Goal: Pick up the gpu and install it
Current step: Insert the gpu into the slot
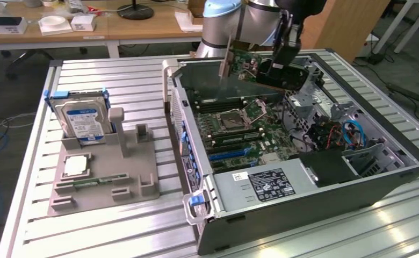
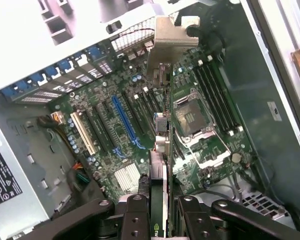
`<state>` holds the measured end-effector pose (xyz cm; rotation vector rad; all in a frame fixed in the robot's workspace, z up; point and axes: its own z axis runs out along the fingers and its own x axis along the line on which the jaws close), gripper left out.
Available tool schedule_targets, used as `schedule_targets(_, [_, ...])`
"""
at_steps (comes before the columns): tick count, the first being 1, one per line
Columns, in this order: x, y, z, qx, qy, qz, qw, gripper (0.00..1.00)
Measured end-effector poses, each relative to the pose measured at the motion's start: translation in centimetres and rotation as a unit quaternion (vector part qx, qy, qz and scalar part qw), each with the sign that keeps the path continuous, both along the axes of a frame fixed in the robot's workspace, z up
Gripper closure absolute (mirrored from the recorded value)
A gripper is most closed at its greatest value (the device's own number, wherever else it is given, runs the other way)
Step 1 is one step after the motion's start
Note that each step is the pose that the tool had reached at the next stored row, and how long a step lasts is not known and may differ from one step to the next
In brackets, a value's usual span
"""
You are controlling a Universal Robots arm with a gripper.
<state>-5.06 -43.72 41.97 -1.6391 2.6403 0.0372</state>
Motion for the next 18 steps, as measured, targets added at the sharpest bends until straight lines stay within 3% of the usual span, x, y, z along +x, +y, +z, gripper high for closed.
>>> schedule_targets(11, [0.00,0.00,0.00,0.0001,0.0000,0.062,0.9981,0.73])
schedule_targets(18, [0.00,-0.01,0.00,0.0001,0.0000,0.106,0.9944,0.73])
